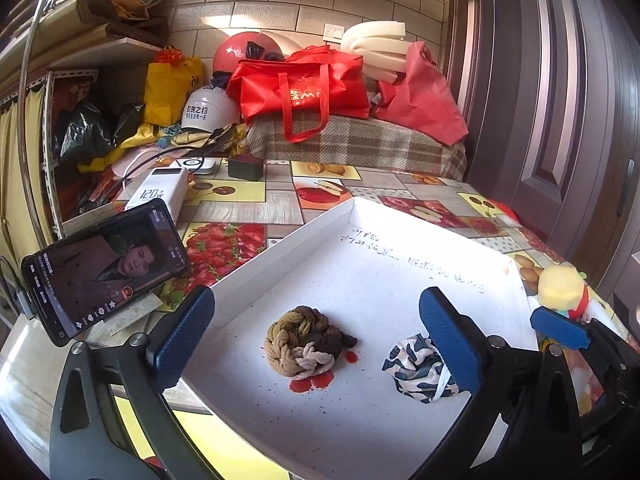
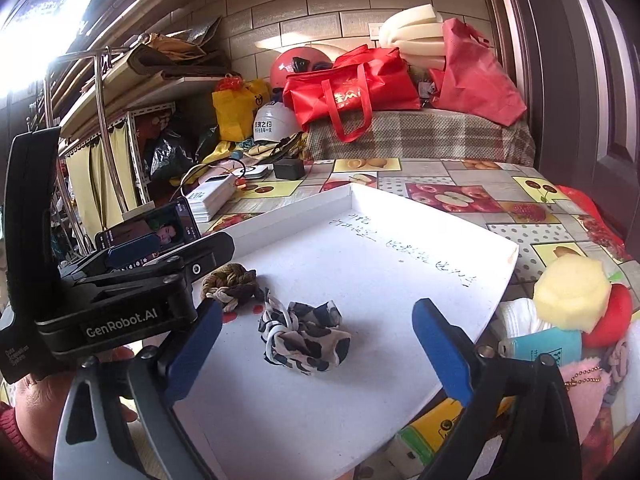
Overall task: Organize soft objects
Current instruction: 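Lift both grippers out of the white box back toward the pile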
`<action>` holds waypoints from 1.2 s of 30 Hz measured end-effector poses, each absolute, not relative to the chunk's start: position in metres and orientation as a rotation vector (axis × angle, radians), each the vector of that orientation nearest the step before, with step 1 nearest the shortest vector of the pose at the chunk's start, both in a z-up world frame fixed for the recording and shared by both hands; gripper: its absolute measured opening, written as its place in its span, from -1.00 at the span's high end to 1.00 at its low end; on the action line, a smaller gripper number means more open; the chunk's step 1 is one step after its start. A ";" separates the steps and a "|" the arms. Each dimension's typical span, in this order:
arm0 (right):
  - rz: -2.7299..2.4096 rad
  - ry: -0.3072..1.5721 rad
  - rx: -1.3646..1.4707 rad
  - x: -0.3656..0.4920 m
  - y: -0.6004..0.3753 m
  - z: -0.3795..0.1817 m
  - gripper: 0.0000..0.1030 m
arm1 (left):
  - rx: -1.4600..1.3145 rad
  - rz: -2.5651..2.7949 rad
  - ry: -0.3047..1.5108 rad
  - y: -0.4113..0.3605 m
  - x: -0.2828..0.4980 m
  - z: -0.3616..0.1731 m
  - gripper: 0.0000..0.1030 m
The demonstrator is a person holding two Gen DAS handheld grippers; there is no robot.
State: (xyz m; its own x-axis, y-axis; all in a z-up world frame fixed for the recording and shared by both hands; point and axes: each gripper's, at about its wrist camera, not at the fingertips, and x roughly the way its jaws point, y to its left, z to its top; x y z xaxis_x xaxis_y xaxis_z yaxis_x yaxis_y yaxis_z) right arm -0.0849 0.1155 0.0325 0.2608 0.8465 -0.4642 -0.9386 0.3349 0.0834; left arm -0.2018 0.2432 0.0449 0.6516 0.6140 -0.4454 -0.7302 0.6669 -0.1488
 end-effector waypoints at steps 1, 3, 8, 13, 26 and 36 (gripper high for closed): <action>1.221 0.471 -0.222 -0.085 0.115 0.033 -1.00 | -0.324 0.785 0.375 0.243 -0.202 0.045 -1.00; 1.220 0.468 -0.221 -0.084 0.116 0.033 -1.00 | -0.313 0.798 0.369 0.240 -0.202 0.046 -1.00; 1.217 0.447 -0.228 -0.088 0.115 0.034 -1.00 | -0.296 0.818 0.357 0.238 -0.203 0.047 -1.00; 1.212 0.425 -0.214 -0.088 0.112 0.035 -1.00 | -0.292 0.846 0.322 0.236 -0.210 0.049 -1.00; 1.214 0.383 -0.208 -0.094 0.100 0.037 -1.00 | -0.264 0.876 0.284 0.229 -0.214 0.051 -1.00; 1.207 0.386 -0.207 -0.095 0.098 0.035 -1.00 | -0.239 0.884 0.270 0.223 -0.215 0.052 -1.00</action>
